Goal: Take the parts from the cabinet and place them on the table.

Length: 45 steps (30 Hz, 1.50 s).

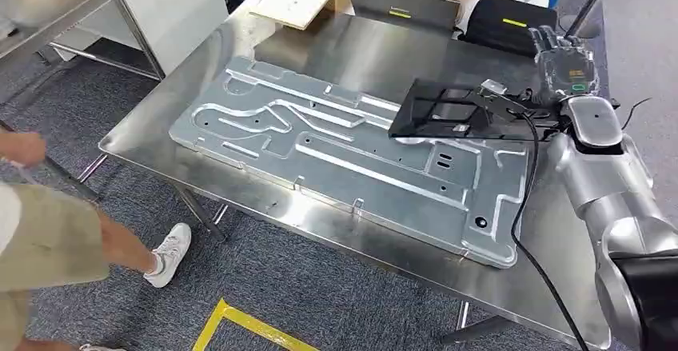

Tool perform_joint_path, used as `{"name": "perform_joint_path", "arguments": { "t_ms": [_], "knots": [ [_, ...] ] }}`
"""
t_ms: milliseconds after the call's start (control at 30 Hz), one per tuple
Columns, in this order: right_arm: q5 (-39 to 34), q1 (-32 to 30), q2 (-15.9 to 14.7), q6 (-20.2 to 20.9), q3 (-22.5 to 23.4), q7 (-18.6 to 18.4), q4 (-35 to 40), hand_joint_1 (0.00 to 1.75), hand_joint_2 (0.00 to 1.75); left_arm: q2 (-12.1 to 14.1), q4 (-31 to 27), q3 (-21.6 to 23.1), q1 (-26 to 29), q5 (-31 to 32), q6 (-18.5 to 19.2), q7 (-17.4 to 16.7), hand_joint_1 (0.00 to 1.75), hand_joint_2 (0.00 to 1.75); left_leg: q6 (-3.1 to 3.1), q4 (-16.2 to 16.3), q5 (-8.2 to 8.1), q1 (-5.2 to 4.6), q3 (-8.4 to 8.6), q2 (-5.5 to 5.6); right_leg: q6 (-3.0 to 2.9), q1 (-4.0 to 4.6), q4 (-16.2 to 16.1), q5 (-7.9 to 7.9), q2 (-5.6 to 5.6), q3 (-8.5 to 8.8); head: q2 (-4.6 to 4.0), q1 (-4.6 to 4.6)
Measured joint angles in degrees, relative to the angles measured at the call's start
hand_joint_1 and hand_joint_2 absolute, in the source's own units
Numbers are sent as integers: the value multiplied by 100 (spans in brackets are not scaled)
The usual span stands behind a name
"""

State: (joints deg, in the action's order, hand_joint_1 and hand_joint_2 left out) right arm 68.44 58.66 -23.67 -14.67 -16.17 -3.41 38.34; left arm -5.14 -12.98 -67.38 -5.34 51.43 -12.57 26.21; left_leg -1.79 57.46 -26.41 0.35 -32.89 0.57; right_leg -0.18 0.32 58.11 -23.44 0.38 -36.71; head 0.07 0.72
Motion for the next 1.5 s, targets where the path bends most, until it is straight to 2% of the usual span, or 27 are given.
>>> {"name": "perform_joint_path", "arguments": {
  "t_ms": [400, 467, 600, 633, 667, 767, 933, 1200, 1333, 1500],
  "knots": [
    [-245, 182, -142, 842, 238, 116, -894, 0, 0, 24, -2, -42, -5, 2, -83, -68, 0, 0, 0, 2, 0, -2, 6, 0, 0, -9, 0, 0, -3, 8, 0, 0],
    [-322, 304, -160, 1267, 280, 118, -1089, 0, 0, 33, 0, -55, -5, 20, -90, -90, 0, 0, 0, 2, 0, -2, 8, -2, 0, -9, 0, 0, -2, 9, 0, 0],
    [-787, 615, -298, 2976, 505, 319, -1467, 0, 0, 57, 0, -55, 5, 68, -83, -87, 0, 0, 0, 3, 0, -2, 15, -1, 0, -10, 0, 0, -2, 16, 2, 0],
    [-829, 689, -352, 3256, 555, 405, -1533, 0, 0, 66, 0, -55, 5, 70, -81, -87, 0, 0, 0, 3, -1, -1, 17, 0, 0, -11, 0, 0, -2, 19, 0, 0],
    [-839, 714, -413, 3331, 570, 424, -1585, 0, 0, 70, 0, -55, 4, 72, -83, -87, 0, 0, -2, 2, -7, -1, 16, 0, 0, -11, 0, 0, -1, 24, 0, 0],
    [-854, 745, -472, 3328, 605, 317, -1674, 0, 0, 81, 0, -55, 1, 85, -92, -87, 0, 0, -1, 3, -7, -1, 23, -3, 0, -11, 0, 0, 5, 26, 2, 0],
    [-1216, 729, -479, 3394, 728, 477, -1790, 0, 0, 90, 0, -55, 5, 131, -103, -85, 0, 0, -1, 4, -7, -1, 27, -8, 0, -11, 0, 0, 5, 27, 0, 0],
    [-1176, 645, -352, 2662, 835, 343, -1827, 0, 0, 87, 0, -55, -16, 175, -140, -68, 0, 0, -1, 4, -7, 2, 29, -9, 0, -11, 2, 0, 4, 33, 0, 0],
    [-1137, 616, -275, 2706, 824, 343, -1834, 0, 0, 85, 0, -55, -14, 195, -155, -68, 0, 0, -1, 4, -7, 2, 29, -7, 0, -11, 2, 0, 1, 34, 2, 0],
    [-1290, 421, -190, 2456, 824, 477, -1836, 0, 0, 77, 0, -55, -14, 205, -214, -118, 0, 0, -1, 4, -7, 1, 29, -7, 0, -10, 2, 0, 1, 36, 0, 0]
  ]
}}
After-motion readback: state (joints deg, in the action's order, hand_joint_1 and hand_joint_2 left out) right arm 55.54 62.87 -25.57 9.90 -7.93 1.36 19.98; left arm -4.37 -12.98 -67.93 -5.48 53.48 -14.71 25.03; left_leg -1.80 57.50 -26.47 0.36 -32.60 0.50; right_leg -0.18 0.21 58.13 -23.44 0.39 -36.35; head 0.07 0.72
